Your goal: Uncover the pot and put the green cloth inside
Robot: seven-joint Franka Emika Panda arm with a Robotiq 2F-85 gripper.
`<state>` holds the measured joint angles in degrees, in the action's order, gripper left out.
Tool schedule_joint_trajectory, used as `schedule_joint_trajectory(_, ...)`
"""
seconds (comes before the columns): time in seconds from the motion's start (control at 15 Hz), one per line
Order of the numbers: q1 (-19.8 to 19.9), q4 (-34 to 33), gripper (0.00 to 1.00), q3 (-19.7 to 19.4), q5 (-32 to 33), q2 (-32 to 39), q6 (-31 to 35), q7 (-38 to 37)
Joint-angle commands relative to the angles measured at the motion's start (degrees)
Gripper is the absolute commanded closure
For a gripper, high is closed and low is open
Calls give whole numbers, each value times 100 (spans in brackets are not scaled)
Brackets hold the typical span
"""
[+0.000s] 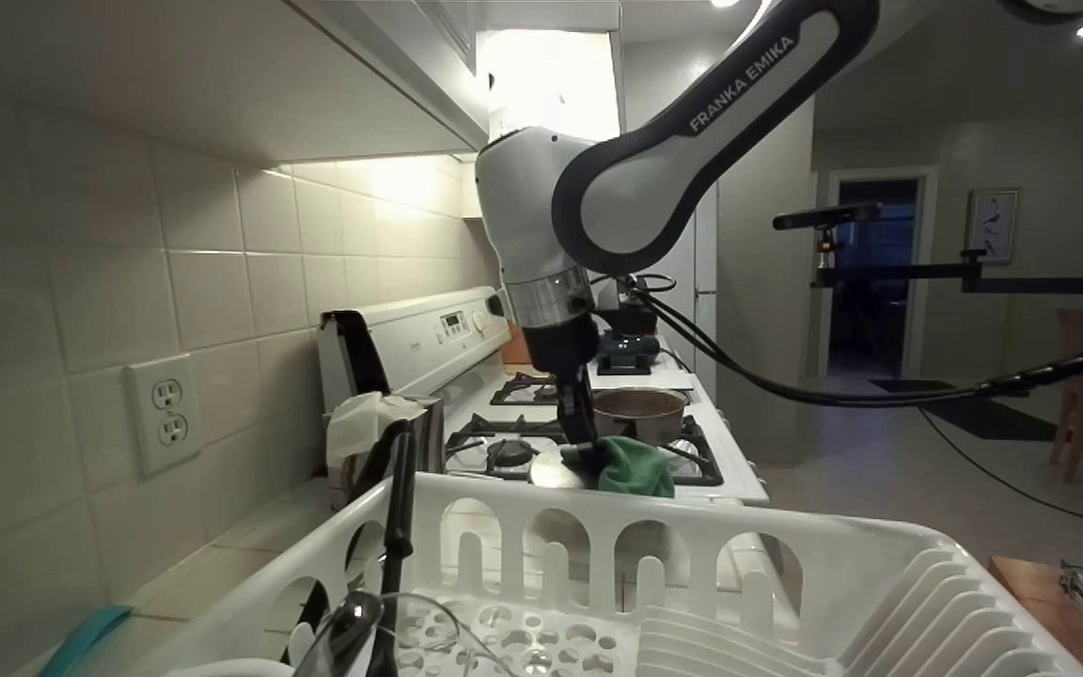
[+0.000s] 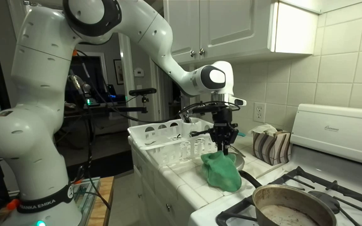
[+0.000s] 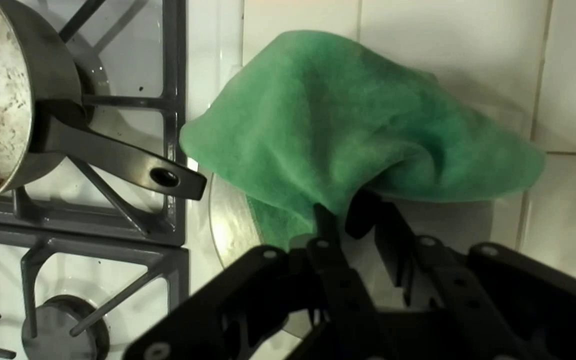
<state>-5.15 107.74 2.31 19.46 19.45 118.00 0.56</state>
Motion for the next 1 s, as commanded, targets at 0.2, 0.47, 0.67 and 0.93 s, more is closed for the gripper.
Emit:
schedule_joint_trajectory(0.2,-66,-122,52,-30,113,159,475,60)
schedule_joint_trajectory(0.47,-68,-112,29,-36,102,176,612,117)
schedule_joint_trajectory(0.67,-88,-94,8,-21,85,110,571,141)
schedule_joint_trajectory(0.93,-86,91,0,22,-16,56,691,162)
